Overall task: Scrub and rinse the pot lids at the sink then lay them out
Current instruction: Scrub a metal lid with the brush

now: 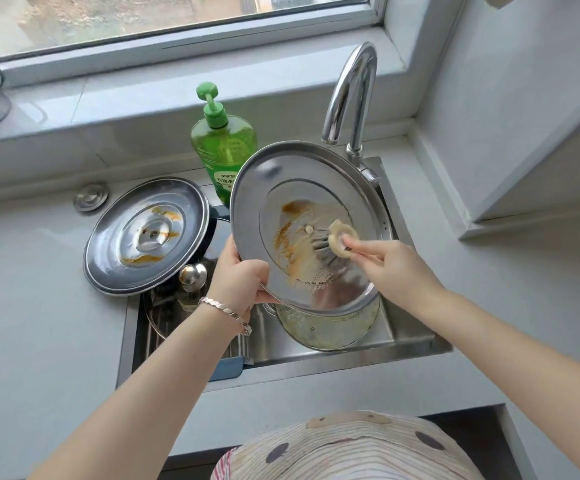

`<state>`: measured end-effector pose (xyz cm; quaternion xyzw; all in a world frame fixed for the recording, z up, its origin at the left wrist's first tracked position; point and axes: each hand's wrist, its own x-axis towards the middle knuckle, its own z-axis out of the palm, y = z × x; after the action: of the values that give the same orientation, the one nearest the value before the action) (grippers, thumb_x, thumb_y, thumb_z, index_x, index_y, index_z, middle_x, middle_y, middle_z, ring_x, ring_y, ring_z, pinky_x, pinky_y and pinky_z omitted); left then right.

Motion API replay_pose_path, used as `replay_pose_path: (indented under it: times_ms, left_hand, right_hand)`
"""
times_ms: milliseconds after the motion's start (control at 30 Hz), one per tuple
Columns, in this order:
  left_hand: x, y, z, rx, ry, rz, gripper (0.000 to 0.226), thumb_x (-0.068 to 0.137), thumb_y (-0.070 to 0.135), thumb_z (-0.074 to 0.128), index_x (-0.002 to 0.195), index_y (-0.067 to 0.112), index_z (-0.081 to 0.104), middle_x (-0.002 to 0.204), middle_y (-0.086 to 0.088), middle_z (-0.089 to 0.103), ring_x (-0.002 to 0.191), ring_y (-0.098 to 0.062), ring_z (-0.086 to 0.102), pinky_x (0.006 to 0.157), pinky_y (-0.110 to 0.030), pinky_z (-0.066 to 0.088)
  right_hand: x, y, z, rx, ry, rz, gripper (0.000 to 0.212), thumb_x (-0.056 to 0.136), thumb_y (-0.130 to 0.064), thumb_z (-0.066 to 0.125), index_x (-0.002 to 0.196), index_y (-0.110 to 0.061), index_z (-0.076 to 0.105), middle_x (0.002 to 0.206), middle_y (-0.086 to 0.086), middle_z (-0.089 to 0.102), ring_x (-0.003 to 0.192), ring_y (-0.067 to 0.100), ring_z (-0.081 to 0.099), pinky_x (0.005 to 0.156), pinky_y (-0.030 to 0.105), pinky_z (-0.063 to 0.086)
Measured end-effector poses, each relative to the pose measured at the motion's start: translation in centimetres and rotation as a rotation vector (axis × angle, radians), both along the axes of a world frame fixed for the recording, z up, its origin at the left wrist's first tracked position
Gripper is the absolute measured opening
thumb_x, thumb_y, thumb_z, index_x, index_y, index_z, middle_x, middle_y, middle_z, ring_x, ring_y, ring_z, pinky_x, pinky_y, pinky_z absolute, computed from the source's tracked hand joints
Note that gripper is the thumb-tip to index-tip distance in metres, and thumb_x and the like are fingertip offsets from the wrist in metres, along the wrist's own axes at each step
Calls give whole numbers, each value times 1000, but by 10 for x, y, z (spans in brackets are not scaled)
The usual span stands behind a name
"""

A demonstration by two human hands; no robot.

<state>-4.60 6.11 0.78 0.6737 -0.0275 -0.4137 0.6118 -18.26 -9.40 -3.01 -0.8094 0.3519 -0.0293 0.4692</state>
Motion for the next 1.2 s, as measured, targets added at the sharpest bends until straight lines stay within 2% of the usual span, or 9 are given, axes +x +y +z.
replay_pose_path:
  times_ms: [100,233,367,567,733,800,900,1033,1200]
  left_hand:
    - [-1,1,-2,10,-30,-18,59,74,-24,37,111,22,50,106,-12,59,87,-35,63,51,-40,56]
    - [-6,1,-10,19,3,-40,66,64,-16,44,119,19,49,113,-18,59,97,-43,60,57,-47,55]
    - [-6,7,-8,33,20,-34,72,63,-16,48,126,19,45,109,-13,59,91,-40,61,60,-53,56]
    - [-21,0,-10,60,38,-106,63,71,-20,40,121,17,50,107,-18,62,87,-37,63,60,-52,56]
    - [-27,4,-14,80,55,-121,70,55,-6,45,120,20,50,107,-20,61,89,-43,62,64,-61,53]
    - [-29,4,-17,73,50,-125,73,52,-3,45,120,23,51,105,-18,65,90,-42,64,64,-61,53]
    - [-29,4,-15,68,78,-112,75,49,-4,45,120,20,51,104,-19,63,89,-43,63,64,-61,53]
    - [-18,8,-12,50,39,-62,75,48,-4,45,119,23,49,107,-16,62,87,-40,64,56,-52,56]
    - [-27,4,-14,41,101,-81,76,48,-5,43,121,14,50,110,-25,61,87,-44,63,60,-61,53]
  right_hand:
    - [-5,0,0,-66,112,-10,27,94,-34,52,120,-37,62,113,-5,68,104,20,60,86,31,46]
    - [-1,32,4,58,-33,210,28,94,-29,54,119,-39,61,111,-10,69,103,16,61,90,34,49]
    - [1,-5,-7,-95,164,20,28,95,-35,50,120,-40,60,117,-1,67,104,25,59,84,35,47]
    - [10,26,2,40,-67,165,26,93,-31,55,116,-41,62,112,-4,69,106,22,61,92,40,48]
    - [7,-1,-1,-60,132,25,28,94,-37,52,120,-40,61,119,-6,66,109,21,58,88,31,45]
    - [5,22,3,27,51,150,27,94,-32,54,119,-39,62,108,-10,69,99,16,62,88,29,48]
    - [17,10,6,5,34,119,28,94,-29,54,119,-39,61,75,-18,60,66,3,50,64,17,39]
    - [6,-2,2,-18,180,48,27,95,-33,51,120,-37,62,117,-4,66,102,18,58,79,26,41]
    - [19,16,10,42,7,154,28,94,-29,53,120,-38,62,112,-3,69,103,20,62,89,37,47]
